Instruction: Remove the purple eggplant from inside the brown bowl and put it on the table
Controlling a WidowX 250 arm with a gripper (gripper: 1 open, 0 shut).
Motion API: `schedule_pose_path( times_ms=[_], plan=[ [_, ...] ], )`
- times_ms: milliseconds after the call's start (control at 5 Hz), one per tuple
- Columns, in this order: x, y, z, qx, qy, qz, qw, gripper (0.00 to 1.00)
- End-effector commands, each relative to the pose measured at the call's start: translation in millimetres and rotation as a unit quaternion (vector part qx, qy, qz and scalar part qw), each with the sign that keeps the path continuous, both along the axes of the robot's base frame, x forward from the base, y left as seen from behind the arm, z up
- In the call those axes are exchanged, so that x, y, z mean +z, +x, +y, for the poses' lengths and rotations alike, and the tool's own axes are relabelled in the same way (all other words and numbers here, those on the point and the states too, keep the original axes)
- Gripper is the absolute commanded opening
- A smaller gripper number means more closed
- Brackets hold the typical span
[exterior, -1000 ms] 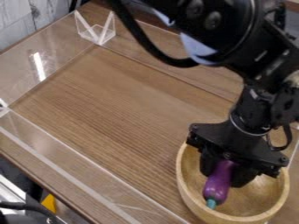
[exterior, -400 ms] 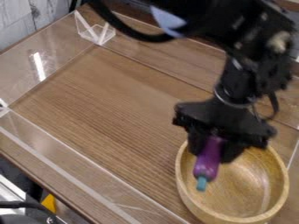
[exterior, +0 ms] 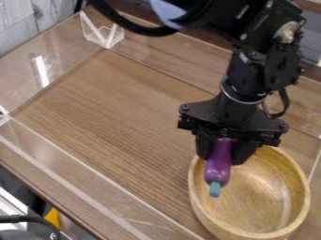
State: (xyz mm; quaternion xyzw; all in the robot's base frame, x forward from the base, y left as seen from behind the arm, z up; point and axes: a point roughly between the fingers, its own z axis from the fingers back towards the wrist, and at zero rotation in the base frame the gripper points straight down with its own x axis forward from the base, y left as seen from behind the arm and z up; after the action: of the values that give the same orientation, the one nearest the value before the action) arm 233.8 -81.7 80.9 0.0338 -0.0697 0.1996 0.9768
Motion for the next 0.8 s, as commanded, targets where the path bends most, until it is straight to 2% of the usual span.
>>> schedule_pose_path(
  times_ms=[0, 600],
  plan=[
    [9.7, 4.8, 1.1, 0.009, -0.002, -0.015, 0.9998, 0.00],
    [11.6, 3.4, 2.4, 0.028, 0.000, -0.012, 0.9995, 0.00]
  ],
)
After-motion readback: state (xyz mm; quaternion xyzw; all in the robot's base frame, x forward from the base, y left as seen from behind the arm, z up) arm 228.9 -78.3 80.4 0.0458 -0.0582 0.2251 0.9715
